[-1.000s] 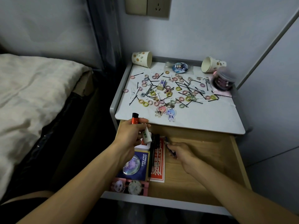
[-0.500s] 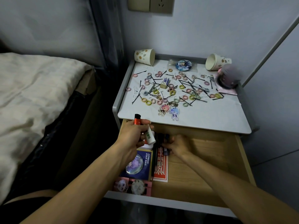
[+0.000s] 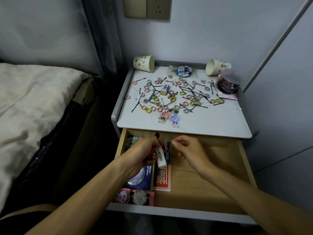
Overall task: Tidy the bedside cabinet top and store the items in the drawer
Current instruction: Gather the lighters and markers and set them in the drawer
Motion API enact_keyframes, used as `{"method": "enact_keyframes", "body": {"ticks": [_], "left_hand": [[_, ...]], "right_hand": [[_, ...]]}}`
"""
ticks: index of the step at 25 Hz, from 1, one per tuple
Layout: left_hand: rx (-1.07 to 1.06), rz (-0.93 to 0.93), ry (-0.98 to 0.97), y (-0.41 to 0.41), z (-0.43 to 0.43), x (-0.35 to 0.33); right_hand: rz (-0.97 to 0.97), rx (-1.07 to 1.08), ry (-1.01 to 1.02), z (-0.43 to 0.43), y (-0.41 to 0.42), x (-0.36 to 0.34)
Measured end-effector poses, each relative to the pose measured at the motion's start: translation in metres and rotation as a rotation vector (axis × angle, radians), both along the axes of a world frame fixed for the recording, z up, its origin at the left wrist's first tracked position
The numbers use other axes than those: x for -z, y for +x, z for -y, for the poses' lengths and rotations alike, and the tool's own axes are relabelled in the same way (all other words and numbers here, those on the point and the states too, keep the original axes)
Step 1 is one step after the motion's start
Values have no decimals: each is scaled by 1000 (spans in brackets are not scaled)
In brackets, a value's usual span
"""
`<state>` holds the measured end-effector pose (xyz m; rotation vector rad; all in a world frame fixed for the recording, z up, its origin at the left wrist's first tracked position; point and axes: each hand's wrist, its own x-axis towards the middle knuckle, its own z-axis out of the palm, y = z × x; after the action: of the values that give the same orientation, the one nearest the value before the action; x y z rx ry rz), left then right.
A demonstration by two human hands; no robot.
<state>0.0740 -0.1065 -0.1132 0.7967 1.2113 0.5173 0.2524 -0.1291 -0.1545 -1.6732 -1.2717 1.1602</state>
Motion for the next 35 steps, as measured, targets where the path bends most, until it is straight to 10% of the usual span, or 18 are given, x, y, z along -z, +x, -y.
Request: {"method": "enact_keyframes", "body": {"ticks": [8,13,24,31,35], "left_hand": [[337,232,-96,0,12,4],[328,-238,292,1,10,5],[380,-326,364,2,10,8],[277,-523,545,-9,0,-7],[174,-502,532,-17,-3,-12]], "right_hand": [[-403,-120,-90,34,-3,-24],[-565,51,-60,28,10,-16],[-630,12,-192,31,-8,-12],[-73,-33,-285,9,19,16],[-87,87,-335,-14,11,38]]}}
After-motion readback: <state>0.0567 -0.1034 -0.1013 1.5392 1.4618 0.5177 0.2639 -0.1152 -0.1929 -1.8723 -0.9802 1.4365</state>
